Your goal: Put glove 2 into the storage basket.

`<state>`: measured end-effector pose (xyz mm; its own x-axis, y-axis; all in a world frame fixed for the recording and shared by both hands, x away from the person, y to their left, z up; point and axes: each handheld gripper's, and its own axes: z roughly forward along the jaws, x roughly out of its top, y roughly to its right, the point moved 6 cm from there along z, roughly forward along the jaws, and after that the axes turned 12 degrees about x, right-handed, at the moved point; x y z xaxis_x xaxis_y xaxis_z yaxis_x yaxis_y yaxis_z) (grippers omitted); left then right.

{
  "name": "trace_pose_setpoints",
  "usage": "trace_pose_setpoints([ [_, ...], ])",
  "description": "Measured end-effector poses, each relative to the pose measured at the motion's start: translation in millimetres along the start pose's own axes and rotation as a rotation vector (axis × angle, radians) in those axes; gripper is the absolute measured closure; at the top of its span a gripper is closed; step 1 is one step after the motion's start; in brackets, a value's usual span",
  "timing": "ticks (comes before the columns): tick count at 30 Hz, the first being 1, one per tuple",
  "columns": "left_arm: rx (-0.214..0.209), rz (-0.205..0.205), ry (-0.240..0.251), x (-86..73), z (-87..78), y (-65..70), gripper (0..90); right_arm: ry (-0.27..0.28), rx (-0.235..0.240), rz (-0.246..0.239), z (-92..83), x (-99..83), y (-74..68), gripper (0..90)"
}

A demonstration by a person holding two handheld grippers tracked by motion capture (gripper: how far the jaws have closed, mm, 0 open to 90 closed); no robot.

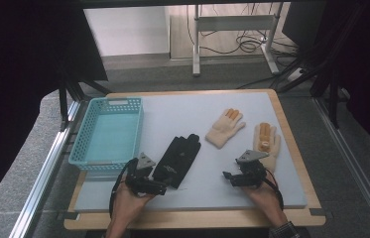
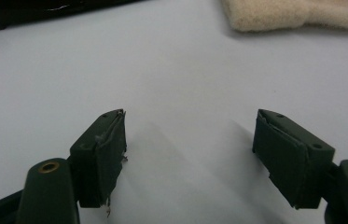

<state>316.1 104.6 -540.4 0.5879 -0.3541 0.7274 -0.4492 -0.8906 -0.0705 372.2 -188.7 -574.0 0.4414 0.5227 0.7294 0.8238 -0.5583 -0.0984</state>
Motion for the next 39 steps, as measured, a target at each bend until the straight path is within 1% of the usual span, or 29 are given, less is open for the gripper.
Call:
trace_pose_setpoints([
  [1,-0.002,0.000,-0.004,7.5,4.9,3.2,0.5,0.000,0.000,0.000,0.0,0.0,0.0,25.3],
  [4,-0.002,-0.004,-0.011,18.5,15.0,7.2,0.3,0.001,0.001,0.000,0.1,0.0,0.0,25.2],
  [5,0.000,0.001,-0.022,22.7,20.7,8.0,0.1,0.001,0.001,0.000,0.1,0.0,0.0,25.2],
  [6,0.006,0.002,-0.029,24.8,24.3,8.1,0.0,0.001,0.001,0.000,0.1,0.0,0.0,25.2],
  [7,0.006,0.002,-0.029,24.8,24.3,8.1,0.0,0.001,0.001,0.000,0.1,0.0,0.0,25.2],
  [8,0.023,0.000,-0.046,30.3,35.2,6.6,0.0,0.001,0.001,0.000,0.1,0.0,0.0,25.2],
  [11,0.036,-0.014,-0.074,35.0,48.6,1.7,0.0,0.001,0.001,0.001,0.1,0.0,0.0,25.2],
  [12,0.036,-0.014,-0.074,35.0,48.6,1.7,0.0,0.001,0.001,0.001,0.1,0.0,0.0,25.2],
  [13,0.040,-0.018,-0.091,36.7,56.8,-1.3,0.0,0.001,0.001,0.001,0.1,0.0,0.0,25.1],
  [14,0.041,-0.018,-0.102,36.9,59.4,-2.1,0.0,0.001,0.001,0.000,0.1,0.0,0.0,25.1],
  [15,0.039,-0.024,-0.114,37.2,63.2,-2.3,0.0,0.001,0.001,0.000,0.1,0.0,0.1,25.1],
  [17,0.015,-0.034,-0.137,37.4,70.5,-0.5,0.0,0.001,0.002,0.001,0.1,0.0,0.0,25.1],
  [22,-0.002,-0.047,-0.205,34.8,87.9,2.6,0.0,0.001,0.002,0.001,0.1,0.0,0.0,25.1],
  [24,-0.011,-0.051,-0.213,33.3,91.7,3.3,0.0,0.001,0.002,0.001,0.1,0.0,0.0,25.0],
  [25,-0.013,-0.057,-0.208,33.0,92.3,3.2,0.0,0.001,0.002,0.001,0.1,0.0,0.0,25.0],
  [27,-0.015,-0.053,-0.210,32.8,91.3,4.7,0.0,0.001,0.002,0.000,0.1,0.0,0.0,25.0],
  [28,-0.028,-0.042,-0.213,32.3,90.1,7.8,0.0,0.001,0.002,0.001,0.1,0.0,0.0,25.0],
  [29,-0.032,-0.037,-0.215,32.0,89.4,10.7,0.0,0.001,0.002,0.001,0.1,0.0,0.0,25.0],
  [30,-0.014,-0.004,-0.225,30.8,88.7,15.5,0.0,0.001,0.002,0.001,0.1,0.0,0.0,25.0],
  [31,0.005,0.018,-0.230,30.0,88.5,19.3,0.0,0.001,0.002,0.001,0.1,0.0,0.0,25.1],
  [32,0.016,0.034,-0.234,29.3,88.3,22.1,0.0,0.001,0.002,0.001,0.1,0.0,0.0,25.0],
  [33,0.037,0.060,-0.235,28.0,88.4,25.7,0.0,0.001,0.002,0.001,0.1,0.0,0.0,25.0],
  [34,0.038,0.068,-0.230,27.6,87.5,26.5,0.0,0.001,0.002,0.001,0.1,-0.1,0.0,25.0],
  [36,0.031,0.063,-0.229,26.8,87.5,24.8,0.0,0.001,0.002,0.000,0.1,-0.1,0.0,25.0],
  [37,0.027,0.049,-0.229,26.6,87.7,23.5,0.0,0.001,0.002,0.000,0.1,0.0,0.0,25.0],
  [38,0.037,0.049,-0.231,26.9,88.2,20.7,0.0,0.001,0.002,0.001,0.1,-0.1,0.0,25.0],
  [39,0.044,0.039,-0.233,27.0,88.8,19.3,0.0,0.001,0.002,0.001,0.1,0.0,0.0,25.0],
])
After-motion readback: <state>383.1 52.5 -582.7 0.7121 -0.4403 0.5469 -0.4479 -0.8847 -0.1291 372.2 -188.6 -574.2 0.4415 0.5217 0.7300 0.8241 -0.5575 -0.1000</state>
